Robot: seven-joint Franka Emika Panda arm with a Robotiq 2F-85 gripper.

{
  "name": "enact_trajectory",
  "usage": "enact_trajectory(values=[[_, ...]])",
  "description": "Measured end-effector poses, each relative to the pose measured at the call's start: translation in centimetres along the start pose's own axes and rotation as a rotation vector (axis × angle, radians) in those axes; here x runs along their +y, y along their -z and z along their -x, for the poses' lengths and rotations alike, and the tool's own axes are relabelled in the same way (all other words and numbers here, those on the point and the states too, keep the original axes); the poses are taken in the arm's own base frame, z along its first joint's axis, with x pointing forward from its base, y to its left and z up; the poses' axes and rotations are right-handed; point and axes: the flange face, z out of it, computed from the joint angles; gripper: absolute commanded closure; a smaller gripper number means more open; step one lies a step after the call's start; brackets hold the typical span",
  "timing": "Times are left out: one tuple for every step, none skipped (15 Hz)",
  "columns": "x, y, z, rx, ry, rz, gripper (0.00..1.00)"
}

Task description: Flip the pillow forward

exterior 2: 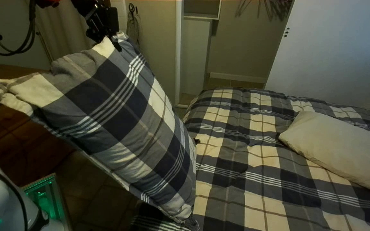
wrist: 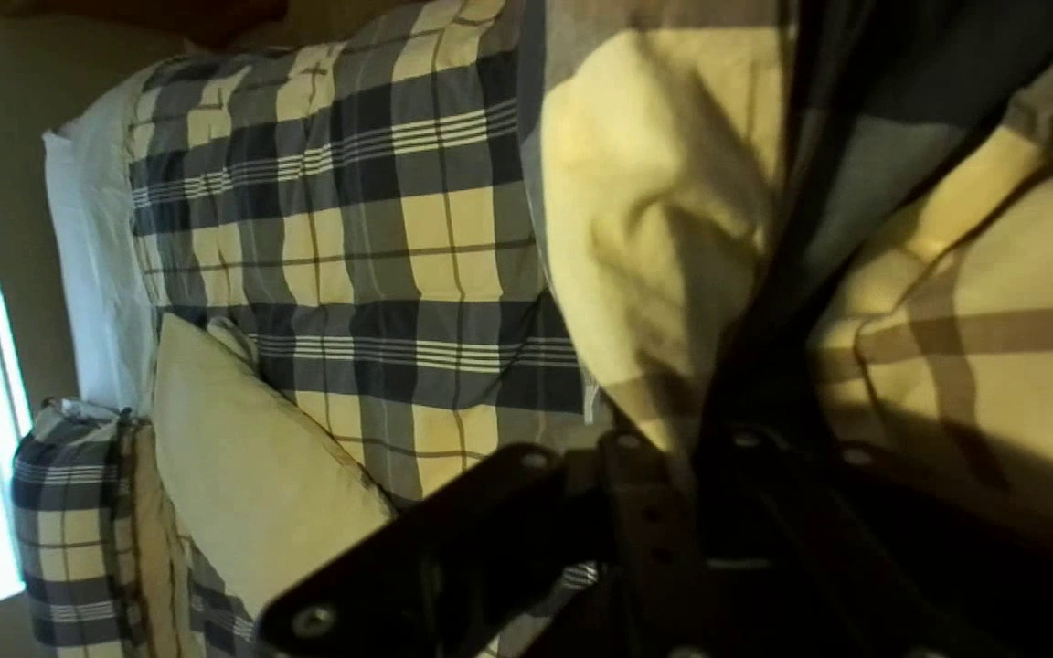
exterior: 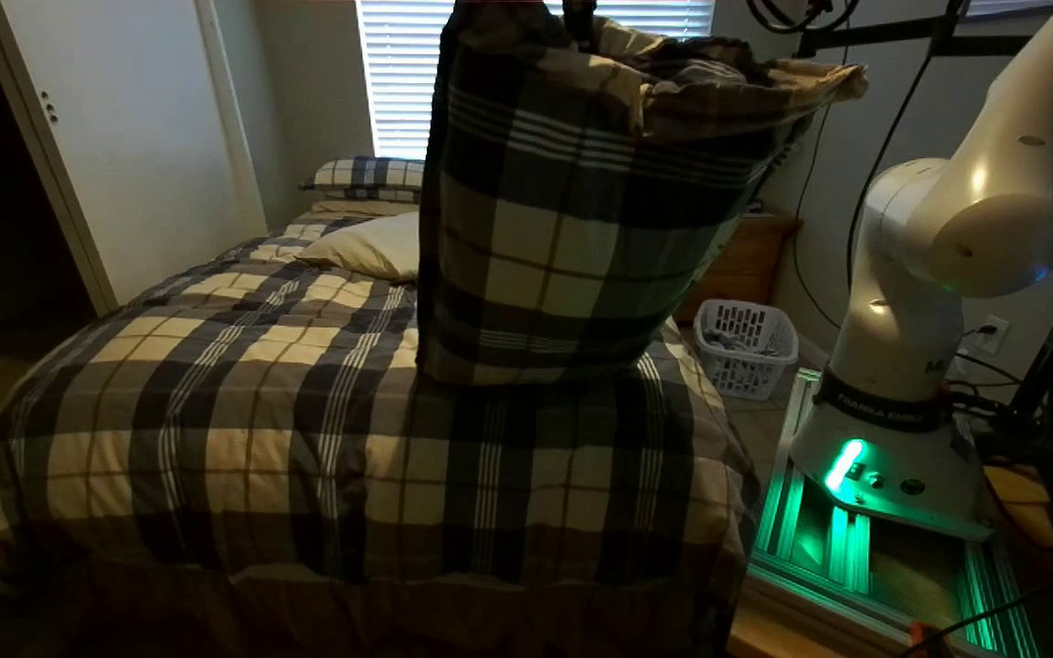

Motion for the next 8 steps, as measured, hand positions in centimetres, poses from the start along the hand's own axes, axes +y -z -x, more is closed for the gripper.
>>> enact_trajectory(values=[[0.18, -0.1, 0.03, -0.003, -0.004, 0.001, 0.89], [0.18, -0.18, 0.0, -0.005, -0.004, 0.001, 0.89], [0.14, -0.25, -0.04, -0.007, -0.003, 0.002, 0.89], [0.1, -0.28, -0.05, -0.008, -0.002, 0.002, 0.89], [0.1, -0.28, -0.05, -0.008, -0.002, 0.002, 0.97], [0.09, -0.28, -0.05, -0.008, -0.002, 0.002, 0.97], [-0.03, -0.42, -0.11, -0.011, 0.001, -0.001, 0.97], [-0.14, -0.75, -0.21, -0.018, 0.002, -0.002, 0.97]])
